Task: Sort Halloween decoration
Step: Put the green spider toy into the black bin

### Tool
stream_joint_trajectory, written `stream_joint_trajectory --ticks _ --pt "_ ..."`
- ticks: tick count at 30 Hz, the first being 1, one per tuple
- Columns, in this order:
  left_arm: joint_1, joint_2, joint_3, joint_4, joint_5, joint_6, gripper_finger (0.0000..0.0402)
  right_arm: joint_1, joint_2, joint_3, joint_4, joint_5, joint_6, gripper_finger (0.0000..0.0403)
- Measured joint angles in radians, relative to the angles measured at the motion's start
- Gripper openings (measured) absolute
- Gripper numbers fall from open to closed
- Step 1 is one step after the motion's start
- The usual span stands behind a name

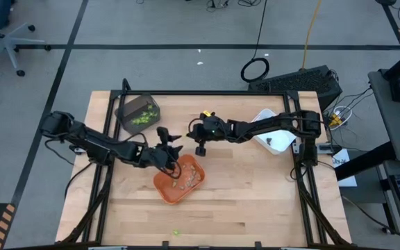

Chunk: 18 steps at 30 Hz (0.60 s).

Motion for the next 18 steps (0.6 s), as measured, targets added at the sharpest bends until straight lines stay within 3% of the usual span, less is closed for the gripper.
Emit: stream_joint_trajectory --ticks 8,18 --pt "0.000 0.020 0.000 -0.051 0.015 0.152 0.0214 0.013 0.000 0.000 -0.021 -0.116 0.075 0.0000" --pt "0.002 0.020 0.000 -0.039 0.017 0.168 0.0205 0.014 0.000 0.001 0.039 -0.273 0.152 0.0000"
